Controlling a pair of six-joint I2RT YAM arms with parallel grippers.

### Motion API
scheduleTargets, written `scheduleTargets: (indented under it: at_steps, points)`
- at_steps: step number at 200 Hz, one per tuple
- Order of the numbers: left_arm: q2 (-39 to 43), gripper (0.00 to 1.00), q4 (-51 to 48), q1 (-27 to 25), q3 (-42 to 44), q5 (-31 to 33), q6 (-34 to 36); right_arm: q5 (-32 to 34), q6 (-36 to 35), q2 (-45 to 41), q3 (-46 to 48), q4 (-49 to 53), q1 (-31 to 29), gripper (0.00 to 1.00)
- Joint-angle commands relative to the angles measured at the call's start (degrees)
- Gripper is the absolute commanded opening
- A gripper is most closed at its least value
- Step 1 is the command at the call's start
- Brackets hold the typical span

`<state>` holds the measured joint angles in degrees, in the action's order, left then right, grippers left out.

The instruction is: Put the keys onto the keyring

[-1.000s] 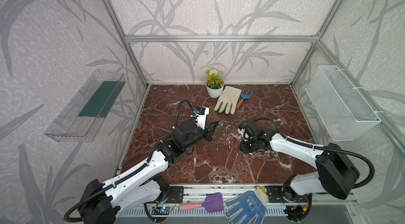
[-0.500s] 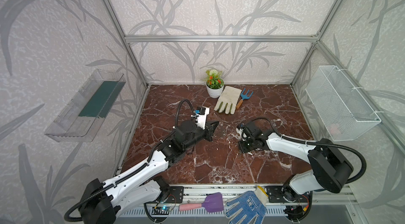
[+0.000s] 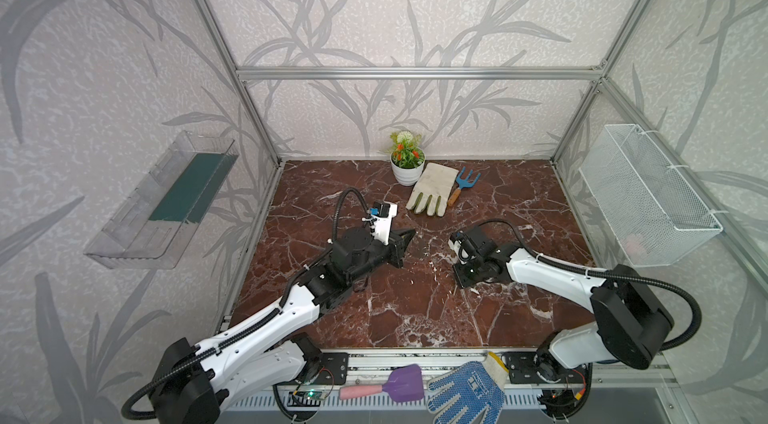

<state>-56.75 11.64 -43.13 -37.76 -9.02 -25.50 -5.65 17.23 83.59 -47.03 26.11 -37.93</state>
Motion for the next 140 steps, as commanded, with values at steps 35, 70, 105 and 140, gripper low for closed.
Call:
scheduleTargets:
  at_steps: [35,70,105,140]
  points:
    - [0.6,0.00,1.9,-0.2,0.2,-0.3,0.0,-0.1,-1.3,-4.4,-5.3,8.5,-0.6,0.00]
    - [0.6,0.00,1.9,-0.2,0.2,-0.4,0.0,-0.8,-0.3,-7.6,-4.2,10.0,-1.7,0.00]
    - [0.6,0.00,2.1,-0.2,0.2,-0.5,-0.1,-4.0,0.8,-10.3,-2.6,11.0,-2.2,0.00]
    - [0.6,0.00,2.1,-0.2,0.2,-0.6,-0.2,-5.3,2.7,-12.3,-1.8,15.0,-4.2,0.00]
